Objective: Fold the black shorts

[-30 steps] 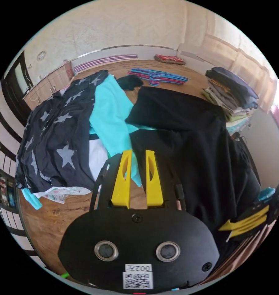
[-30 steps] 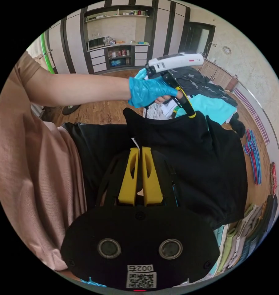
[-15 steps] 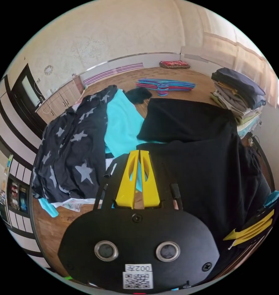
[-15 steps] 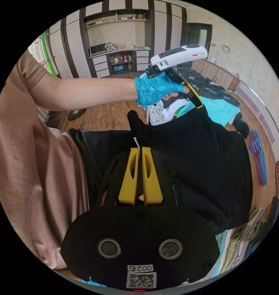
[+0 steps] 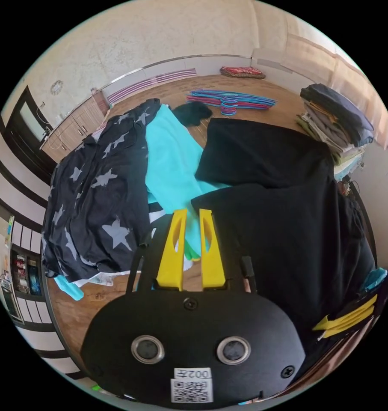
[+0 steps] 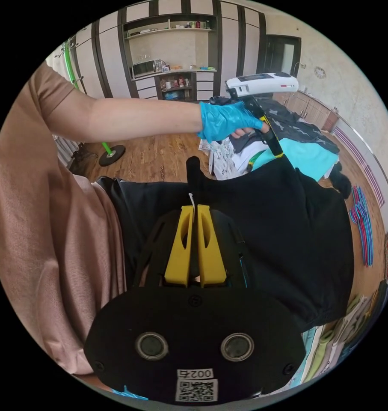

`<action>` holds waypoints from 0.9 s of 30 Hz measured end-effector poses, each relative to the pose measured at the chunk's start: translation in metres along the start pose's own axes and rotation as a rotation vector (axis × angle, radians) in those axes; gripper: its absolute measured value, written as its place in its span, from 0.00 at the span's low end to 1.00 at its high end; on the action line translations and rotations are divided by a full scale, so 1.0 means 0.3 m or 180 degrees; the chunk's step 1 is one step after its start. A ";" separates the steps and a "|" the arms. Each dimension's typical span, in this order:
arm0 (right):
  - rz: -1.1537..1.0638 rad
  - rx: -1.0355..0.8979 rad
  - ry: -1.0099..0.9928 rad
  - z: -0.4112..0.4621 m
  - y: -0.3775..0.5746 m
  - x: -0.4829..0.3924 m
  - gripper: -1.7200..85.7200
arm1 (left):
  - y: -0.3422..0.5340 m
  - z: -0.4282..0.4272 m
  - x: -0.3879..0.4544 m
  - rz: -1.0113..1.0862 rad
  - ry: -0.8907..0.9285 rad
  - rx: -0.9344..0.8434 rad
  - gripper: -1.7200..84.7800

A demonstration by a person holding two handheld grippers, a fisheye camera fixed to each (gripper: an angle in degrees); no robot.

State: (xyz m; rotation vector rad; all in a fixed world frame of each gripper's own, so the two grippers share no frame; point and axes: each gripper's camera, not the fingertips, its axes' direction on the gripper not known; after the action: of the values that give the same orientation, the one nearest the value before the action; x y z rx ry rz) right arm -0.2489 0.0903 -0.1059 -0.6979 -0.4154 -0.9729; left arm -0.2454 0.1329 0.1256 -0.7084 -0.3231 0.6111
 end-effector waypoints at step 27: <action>-0.0111 0.0174 0.0186 0.001 0.093 0.005 0.03 | 0.006 -0.404 0.239 0.3180 0.1050 -0.0556 0.02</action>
State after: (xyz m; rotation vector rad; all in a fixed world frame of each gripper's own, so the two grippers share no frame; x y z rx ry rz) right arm -0.2242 0.0999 -0.1144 -0.6130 -0.4026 -1.0089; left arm -0.1328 0.1170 0.0422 -1.1201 0.3281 1.3949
